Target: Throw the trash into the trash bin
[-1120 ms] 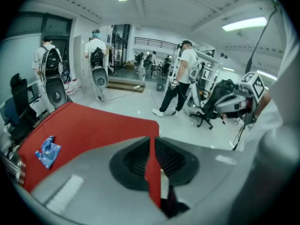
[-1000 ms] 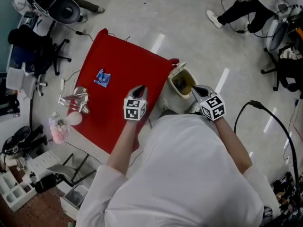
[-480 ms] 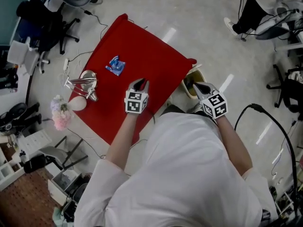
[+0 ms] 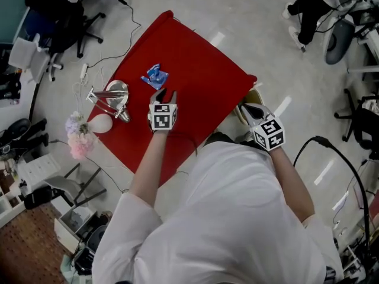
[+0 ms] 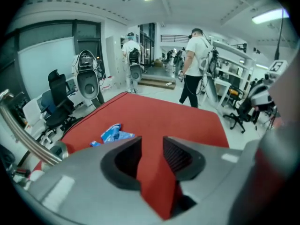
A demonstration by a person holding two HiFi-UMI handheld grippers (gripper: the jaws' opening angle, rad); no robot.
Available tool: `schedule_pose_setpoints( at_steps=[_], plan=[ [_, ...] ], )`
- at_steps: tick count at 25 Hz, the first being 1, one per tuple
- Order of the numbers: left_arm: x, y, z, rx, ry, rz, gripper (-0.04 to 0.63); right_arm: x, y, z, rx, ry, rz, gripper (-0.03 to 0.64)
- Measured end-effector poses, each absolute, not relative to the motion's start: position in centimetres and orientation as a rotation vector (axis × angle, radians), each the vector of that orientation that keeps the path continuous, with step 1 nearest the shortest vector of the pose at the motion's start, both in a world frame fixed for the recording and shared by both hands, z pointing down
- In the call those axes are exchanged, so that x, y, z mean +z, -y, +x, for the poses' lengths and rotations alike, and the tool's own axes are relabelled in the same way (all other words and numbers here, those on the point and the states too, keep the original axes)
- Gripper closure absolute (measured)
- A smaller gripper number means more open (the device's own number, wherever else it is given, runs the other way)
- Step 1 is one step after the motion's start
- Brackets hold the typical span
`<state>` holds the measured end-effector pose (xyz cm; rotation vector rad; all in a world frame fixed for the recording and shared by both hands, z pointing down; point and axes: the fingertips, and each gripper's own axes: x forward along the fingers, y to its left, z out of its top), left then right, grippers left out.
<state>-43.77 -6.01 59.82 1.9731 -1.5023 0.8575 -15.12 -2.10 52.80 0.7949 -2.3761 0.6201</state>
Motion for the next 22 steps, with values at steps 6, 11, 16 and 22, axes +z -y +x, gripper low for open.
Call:
schedule_pose_setpoints(
  at_steps=[6,11,16,22],
  plan=[
    [61.5,8.1,-47.4,0.916,1.525,1.887,0.417,53.6,1.9,-17.2,0.642,2.369,0.779,0.617],
    [63.4,9.4,-49.0,0.980,1.485,1.860,0.397,53.7,2.3,-17.8,0.653,2.358,0.788,0.617],
    [65.0,10.4,-50.2,1.004,1.453,1.828,0.364,53.9,2.6,-18.3,0.649,2.344,0.786,0.616],
    [67.4,11.4,-51.6,1.033,1.421,1.778,0.341,54.5,3.1,-20.0,0.644,2.341,0.754,0.616]
  ],
)
